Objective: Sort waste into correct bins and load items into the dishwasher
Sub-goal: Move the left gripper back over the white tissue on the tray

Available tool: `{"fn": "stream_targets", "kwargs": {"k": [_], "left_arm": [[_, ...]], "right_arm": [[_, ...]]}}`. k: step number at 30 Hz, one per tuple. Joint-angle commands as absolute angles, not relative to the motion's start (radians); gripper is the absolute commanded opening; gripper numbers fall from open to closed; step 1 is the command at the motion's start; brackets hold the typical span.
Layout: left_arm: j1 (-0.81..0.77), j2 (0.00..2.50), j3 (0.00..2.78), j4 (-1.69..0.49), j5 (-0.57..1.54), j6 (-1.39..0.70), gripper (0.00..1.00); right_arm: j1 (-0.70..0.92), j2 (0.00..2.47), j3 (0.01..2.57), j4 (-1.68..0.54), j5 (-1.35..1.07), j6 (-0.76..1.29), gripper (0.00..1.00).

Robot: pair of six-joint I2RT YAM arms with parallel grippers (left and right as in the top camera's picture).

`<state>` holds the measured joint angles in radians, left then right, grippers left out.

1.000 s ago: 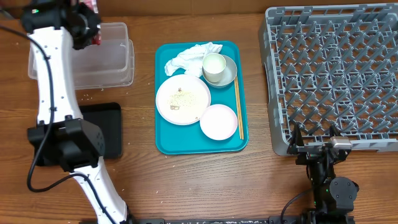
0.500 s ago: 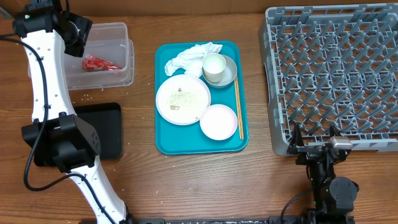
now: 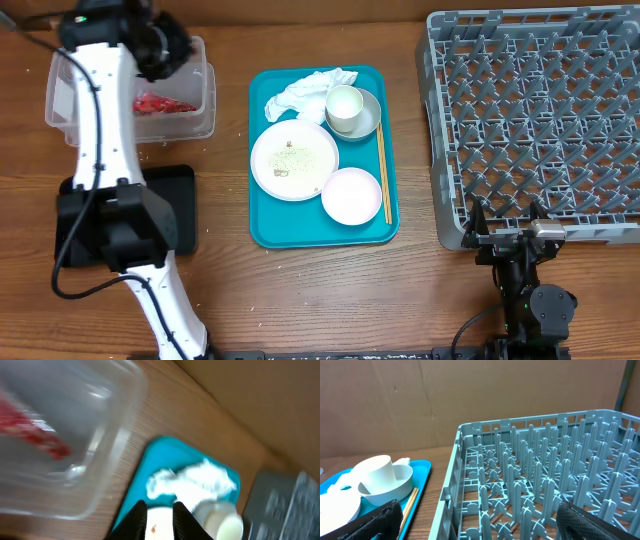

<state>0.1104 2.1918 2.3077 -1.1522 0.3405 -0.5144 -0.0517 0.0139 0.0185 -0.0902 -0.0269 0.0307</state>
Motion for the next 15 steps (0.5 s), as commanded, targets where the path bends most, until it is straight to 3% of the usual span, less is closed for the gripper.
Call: {"fn": "stream_targets", "kwargs": {"k": [1, 7, 9, 11, 15], "left_arm": [[0.026, 2.199, 2.300, -1.155, 0.439, -0.287, 0.23], [-0.134, 2.199, 2.300, -1.132, 0.281, -0.239, 0.29], [-0.196, 2.199, 2.300, -1.118, 0.167, -0.240, 0.37], [-0.238, 2.201, 2.298, -1.103, 0.082, -0.239, 0.56], [-0.302, 2.220, 2.282, -1.024, -0.101, -0.238, 0.61]], "right_arm": [[-0.052, 0.003, 0.008, -0.083, -0.027, 0.038, 1.00], [-0.052, 0.003, 0.008, -0.083, -0.027, 0.038, 1.00], [-0.052, 0.003, 0.008, -0.083, -0.027, 0.038, 1.00], [-0.052, 0.003, 0.008, -0.083, -0.027, 0.038, 1.00], [-0.052, 0.003, 0.008, -0.083, -0.027, 0.038, 1.00]]}}
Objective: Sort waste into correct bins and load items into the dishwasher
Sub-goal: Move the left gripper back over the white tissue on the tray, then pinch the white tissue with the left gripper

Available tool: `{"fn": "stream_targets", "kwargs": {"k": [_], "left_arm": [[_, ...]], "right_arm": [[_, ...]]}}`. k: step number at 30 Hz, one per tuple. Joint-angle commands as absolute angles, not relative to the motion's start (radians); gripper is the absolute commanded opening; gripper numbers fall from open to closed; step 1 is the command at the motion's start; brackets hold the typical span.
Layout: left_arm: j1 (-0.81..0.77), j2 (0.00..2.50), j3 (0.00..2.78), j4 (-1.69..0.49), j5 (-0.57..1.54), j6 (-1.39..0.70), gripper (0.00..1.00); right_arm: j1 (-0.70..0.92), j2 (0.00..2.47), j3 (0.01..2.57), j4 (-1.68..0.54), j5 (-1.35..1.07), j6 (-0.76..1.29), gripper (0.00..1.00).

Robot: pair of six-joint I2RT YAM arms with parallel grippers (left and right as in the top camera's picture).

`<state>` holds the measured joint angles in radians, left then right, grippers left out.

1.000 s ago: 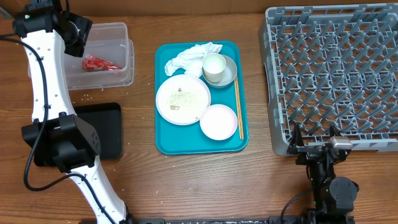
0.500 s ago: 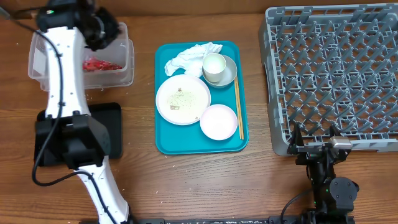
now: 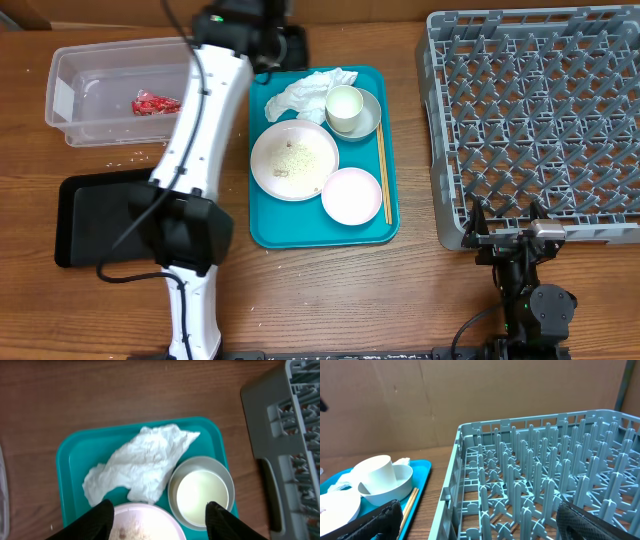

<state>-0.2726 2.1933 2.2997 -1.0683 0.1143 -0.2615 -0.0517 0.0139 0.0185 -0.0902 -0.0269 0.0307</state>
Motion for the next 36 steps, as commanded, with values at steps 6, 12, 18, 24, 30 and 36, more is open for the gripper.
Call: {"fn": "stream_targets", "kwargs": {"k": [6, 12, 18, 24, 30, 36], "left_arm": [[-0.293, 2.316, 2.272, -0.962, -0.103, -0.224, 0.47], [-0.287, 2.427, 2.272, -0.904, -0.104, -0.183, 0.47], [-0.288, 2.479, 2.272, -0.923, -0.072, -0.131, 0.50], [-0.289, 2.482, 2.272, -0.951, 0.028, -0.020, 0.62], [-0.284, 2.482, 2.246, -0.966, 0.027, -0.013, 0.63], [-0.282, 2.482, 2.190, -0.950, 0.062, -0.014, 0.62]], "right_arm": [[-0.052, 0.003, 0.008, -0.083, -0.027, 0.038, 1.00], [-0.052, 0.003, 0.008, -0.083, -0.027, 0.038, 1.00], [-0.052, 0.003, 0.008, -0.083, -0.027, 0.038, 1.00], [-0.052, 0.003, 0.008, -0.083, -0.027, 0.038, 1.00], [-0.052, 0.003, 0.008, -0.083, -0.027, 0.038, 1.00], [-0.052, 0.003, 0.008, -0.083, -0.027, 0.038, 1.00]]}}
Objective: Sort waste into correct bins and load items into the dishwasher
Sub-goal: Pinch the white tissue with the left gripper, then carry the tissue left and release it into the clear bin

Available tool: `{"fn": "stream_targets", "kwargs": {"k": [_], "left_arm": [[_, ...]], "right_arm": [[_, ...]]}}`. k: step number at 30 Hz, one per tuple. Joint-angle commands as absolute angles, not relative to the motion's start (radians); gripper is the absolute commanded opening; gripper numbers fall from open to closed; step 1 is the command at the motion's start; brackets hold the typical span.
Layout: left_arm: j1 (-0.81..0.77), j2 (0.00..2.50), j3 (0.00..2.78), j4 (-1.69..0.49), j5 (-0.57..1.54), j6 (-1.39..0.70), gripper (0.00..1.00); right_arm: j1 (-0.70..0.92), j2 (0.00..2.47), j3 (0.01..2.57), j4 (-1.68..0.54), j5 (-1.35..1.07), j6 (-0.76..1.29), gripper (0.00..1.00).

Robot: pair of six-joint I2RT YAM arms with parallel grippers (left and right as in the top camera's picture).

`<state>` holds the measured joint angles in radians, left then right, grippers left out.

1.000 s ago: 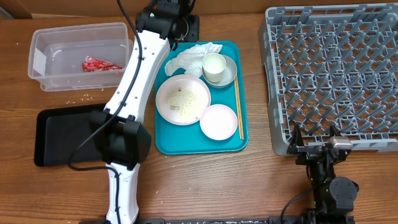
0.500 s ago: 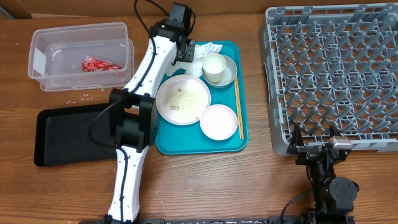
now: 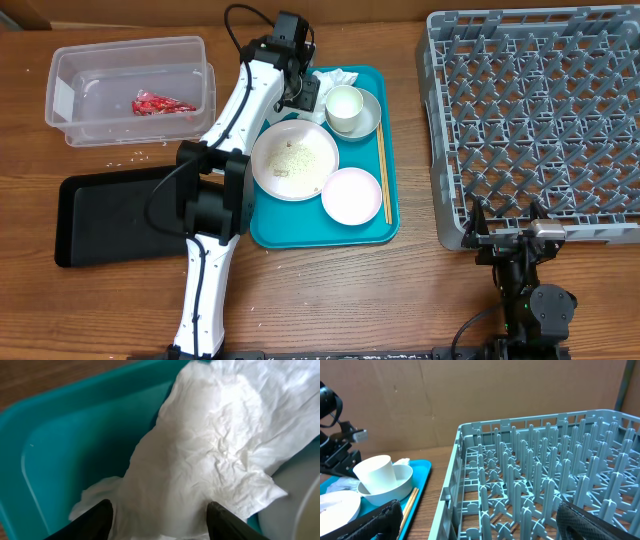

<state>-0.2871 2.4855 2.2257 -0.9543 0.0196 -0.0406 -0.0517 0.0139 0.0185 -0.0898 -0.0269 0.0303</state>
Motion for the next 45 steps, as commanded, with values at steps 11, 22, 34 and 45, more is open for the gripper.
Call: {"fn": "stream_targets", "kwargs": {"k": [11, 22, 34, 45], "left_arm": [[-0.273, 2.461, 2.239, -0.996, 0.068, -0.045, 0.04], [-0.234, 2.339, 2.499, -1.199, 0.068, -0.172, 0.04], [-0.018, 2.254, 2.518, -1.264, -0.134, -0.589, 0.04], [0.210, 2.257, 2.410, -1.244, -0.134, -1.093, 0.32]], "right_arm": [[-0.052, 0.003, 0.008, -0.083, -0.027, 0.038, 1.00], [-0.052, 0.003, 0.008, -0.083, -0.027, 0.038, 1.00], [-0.052, 0.003, 0.008, -0.083, -0.027, 0.038, 1.00], [-0.052, 0.003, 0.008, -0.083, -0.027, 0.038, 1.00]]}}
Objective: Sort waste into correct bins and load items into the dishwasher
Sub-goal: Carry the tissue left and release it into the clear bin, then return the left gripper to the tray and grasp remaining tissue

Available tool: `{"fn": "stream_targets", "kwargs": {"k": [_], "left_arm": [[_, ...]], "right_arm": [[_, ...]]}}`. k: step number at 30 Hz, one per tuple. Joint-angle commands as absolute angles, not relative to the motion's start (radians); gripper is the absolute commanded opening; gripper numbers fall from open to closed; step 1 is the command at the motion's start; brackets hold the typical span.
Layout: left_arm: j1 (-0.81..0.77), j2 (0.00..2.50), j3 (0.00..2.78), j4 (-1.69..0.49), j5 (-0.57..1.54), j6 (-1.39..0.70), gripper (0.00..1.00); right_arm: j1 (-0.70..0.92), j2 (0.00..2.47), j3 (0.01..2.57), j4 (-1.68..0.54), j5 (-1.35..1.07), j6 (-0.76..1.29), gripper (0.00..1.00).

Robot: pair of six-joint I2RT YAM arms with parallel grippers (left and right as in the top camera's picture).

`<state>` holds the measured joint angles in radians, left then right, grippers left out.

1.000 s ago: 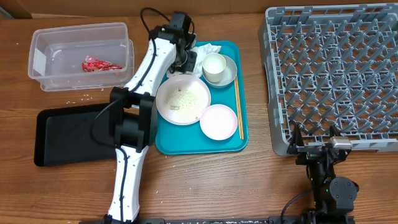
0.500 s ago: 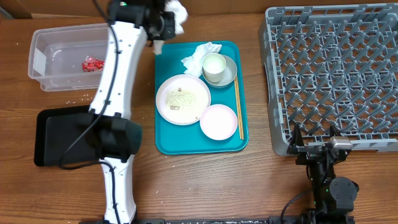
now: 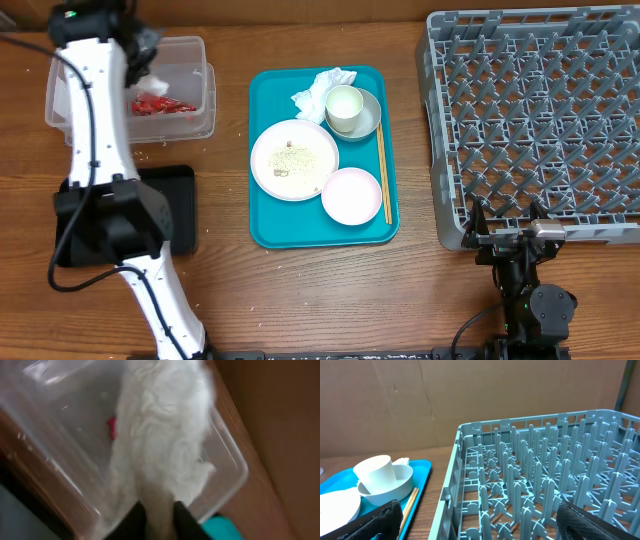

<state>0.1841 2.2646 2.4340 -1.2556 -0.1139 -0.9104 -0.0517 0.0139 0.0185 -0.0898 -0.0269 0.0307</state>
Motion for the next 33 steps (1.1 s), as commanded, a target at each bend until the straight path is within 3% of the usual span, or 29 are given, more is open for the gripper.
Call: {"fn": "stream_targets", "kwargs": {"k": [1, 2, 3, 4, 9, 14, 19, 22, 27, 29, 33], "left_arm": [[0.223, 2.257, 2.404, -1.238, -0.129, -1.106, 0.41], [0.233, 2.257, 2.399, -1.231, -0.117, -1.113, 0.70], [0.240, 2.257, 2.397, -1.224, -0.102, -1.112, 0.89], [0.244, 2.257, 2.397, -1.221, -0.086, -1.112, 1.00], [0.250, 2.257, 2.397, -1.220, -0.024, -1.056, 1.00], [0.228, 2.257, 2.397, -1.188, 0.200, -0.802, 1.00], [0.130, 2.257, 2.397, -1.126, 0.388, -0.517, 0.93], [0.035, 2.258, 2.396, -1.126, 0.341, -0.393, 0.91], [-0.095, 2.275, 2.396, -1.096, 0.169, -0.381, 0.84], [-0.130, 2.292, 2.396, -1.070, 0.145, -0.379, 0.75], [-0.175, 2.351, 2.396, -1.017, 0.142, -0.333, 0.74]], "right_arm": [[-0.052, 0.003, 0.008, -0.083, -0.027, 0.038, 1.00], [-0.052, 0.003, 0.008, -0.083, -0.027, 0.038, 1.00], [-0.052, 0.003, 0.008, -0.083, -0.027, 0.038, 1.00], [-0.052, 0.003, 0.008, -0.083, -0.027, 0.038, 1.00], [-0.052, 0.003, 0.008, -0.083, -0.027, 0.038, 1.00], [-0.052, 0.003, 0.008, -0.083, -0.027, 0.038, 1.00], [-0.052, 0.003, 0.008, -0.083, -0.027, 0.038, 1.00], [-0.052, 0.003, 0.008, -0.083, -0.027, 0.038, 1.00], [-0.052, 0.003, 0.008, -0.083, -0.027, 0.038, 1.00], [-0.052, 0.003, 0.008, -0.083, -0.027, 0.038, 1.00], [-0.052, 0.003, 0.008, -0.083, -0.027, 0.038, 1.00]]}}
